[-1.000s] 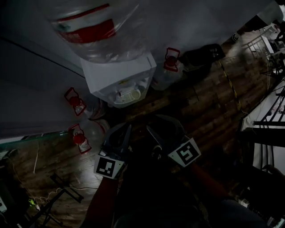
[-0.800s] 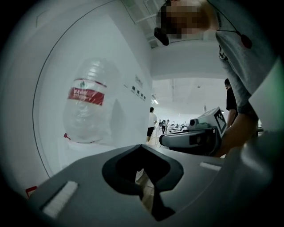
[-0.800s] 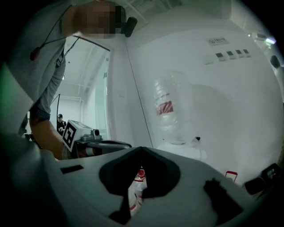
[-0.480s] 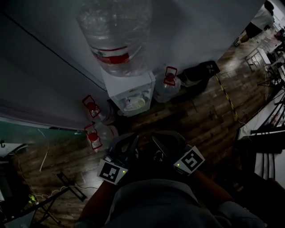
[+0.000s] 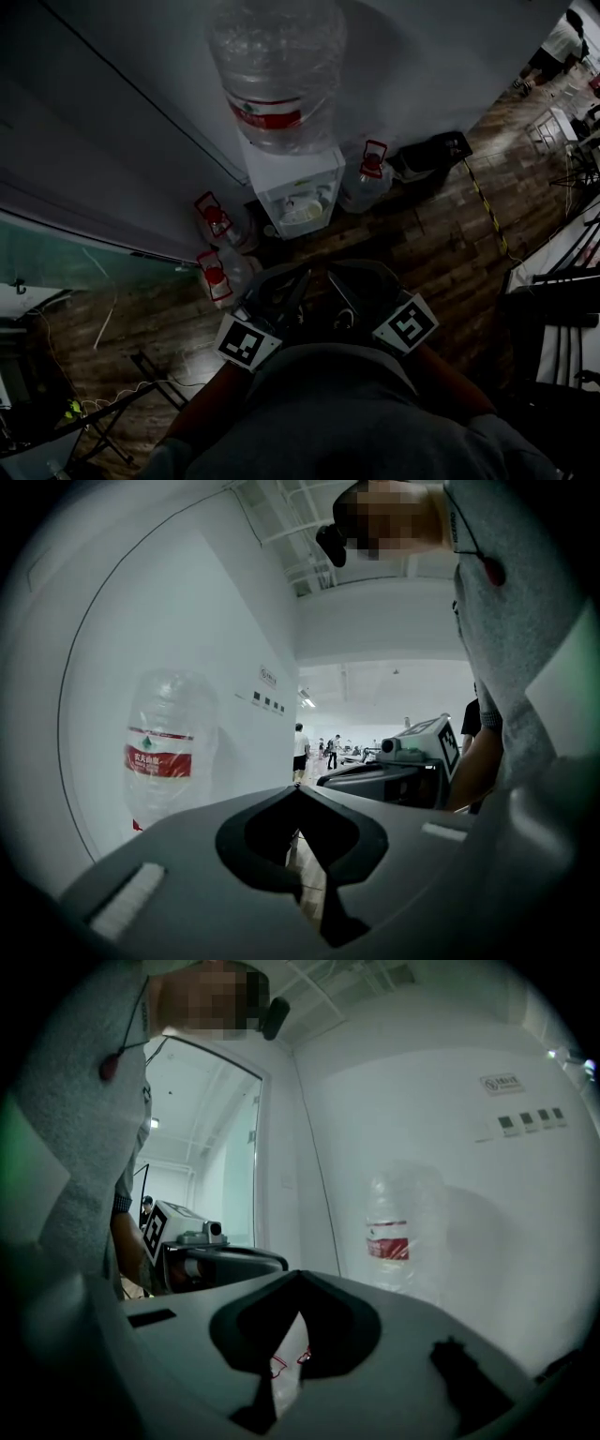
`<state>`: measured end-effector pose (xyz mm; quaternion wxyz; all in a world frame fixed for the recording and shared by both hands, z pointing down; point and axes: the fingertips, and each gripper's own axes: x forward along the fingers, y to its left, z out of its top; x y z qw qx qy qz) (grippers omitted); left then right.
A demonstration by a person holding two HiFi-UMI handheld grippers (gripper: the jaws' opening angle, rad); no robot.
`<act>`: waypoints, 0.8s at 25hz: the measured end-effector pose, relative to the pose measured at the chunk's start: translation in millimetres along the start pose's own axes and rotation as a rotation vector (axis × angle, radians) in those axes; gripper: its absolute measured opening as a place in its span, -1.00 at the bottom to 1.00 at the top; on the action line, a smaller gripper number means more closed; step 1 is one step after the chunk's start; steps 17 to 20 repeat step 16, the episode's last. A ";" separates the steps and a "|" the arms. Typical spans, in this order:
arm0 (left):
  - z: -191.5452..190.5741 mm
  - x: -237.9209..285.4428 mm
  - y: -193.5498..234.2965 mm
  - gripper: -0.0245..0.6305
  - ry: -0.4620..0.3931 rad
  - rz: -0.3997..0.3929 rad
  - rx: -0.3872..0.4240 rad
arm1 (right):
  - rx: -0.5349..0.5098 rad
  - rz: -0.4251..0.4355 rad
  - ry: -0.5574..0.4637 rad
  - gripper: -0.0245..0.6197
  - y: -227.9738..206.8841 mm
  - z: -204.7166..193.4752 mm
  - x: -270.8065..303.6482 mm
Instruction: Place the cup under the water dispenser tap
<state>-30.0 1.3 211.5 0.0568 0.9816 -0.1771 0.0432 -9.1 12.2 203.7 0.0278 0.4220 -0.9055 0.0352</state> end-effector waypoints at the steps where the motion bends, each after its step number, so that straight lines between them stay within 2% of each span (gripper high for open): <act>1: 0.7 -0.8 -0.3 -0.90 -0.002 -0.001 -0.002 | 0.000 0.003 0.000 -0.88 1.2 0.5 0.7; 20: 2.2 2.4 9.4 -0.90 -0.001 -0.017 -0.006 | -0.005 -0.014 0.002 -0.88 -4.6 4.3 10.9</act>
